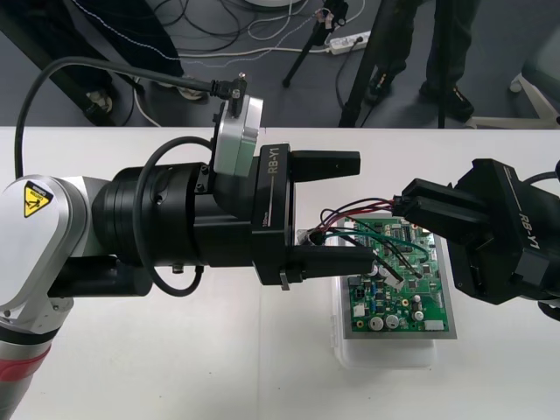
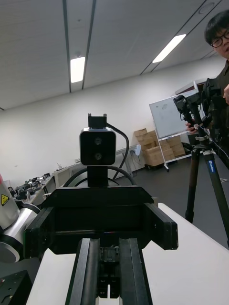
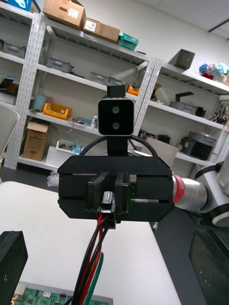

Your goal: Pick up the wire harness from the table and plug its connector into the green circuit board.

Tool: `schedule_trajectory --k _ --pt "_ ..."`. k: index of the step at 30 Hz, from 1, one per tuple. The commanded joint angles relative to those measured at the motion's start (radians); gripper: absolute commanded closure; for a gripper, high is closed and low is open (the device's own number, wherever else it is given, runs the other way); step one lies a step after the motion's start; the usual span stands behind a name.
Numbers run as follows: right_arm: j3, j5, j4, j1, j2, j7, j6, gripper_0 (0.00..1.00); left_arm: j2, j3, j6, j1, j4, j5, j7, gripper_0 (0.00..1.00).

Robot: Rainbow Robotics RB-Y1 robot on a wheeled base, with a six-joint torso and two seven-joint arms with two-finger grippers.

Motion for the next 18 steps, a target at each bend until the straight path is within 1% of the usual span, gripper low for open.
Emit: schedule_trajectory --k 1,5,18 --pt "0.015 -0.002 -0.011 -0.025 0.022 0.031 -0.009 1.00 -0.065 -0.019 -0.042 -0.038 0.032 0.027 -0.097 0.00" --pt "0.017 -0.004 -0.011 -0.023 0.028 0.034 -0.009 1.00 -0.070 -0.019 -0.051 -0.038 0.048 0.036 -0.150 0.00" --pt "0.025 -0.011 -0.011 -0.023 0.032 0.042 -0.009 1.00 -0.070 -0.019 -0.079 -0.044 0.048 0.070 -0.169 0.00"
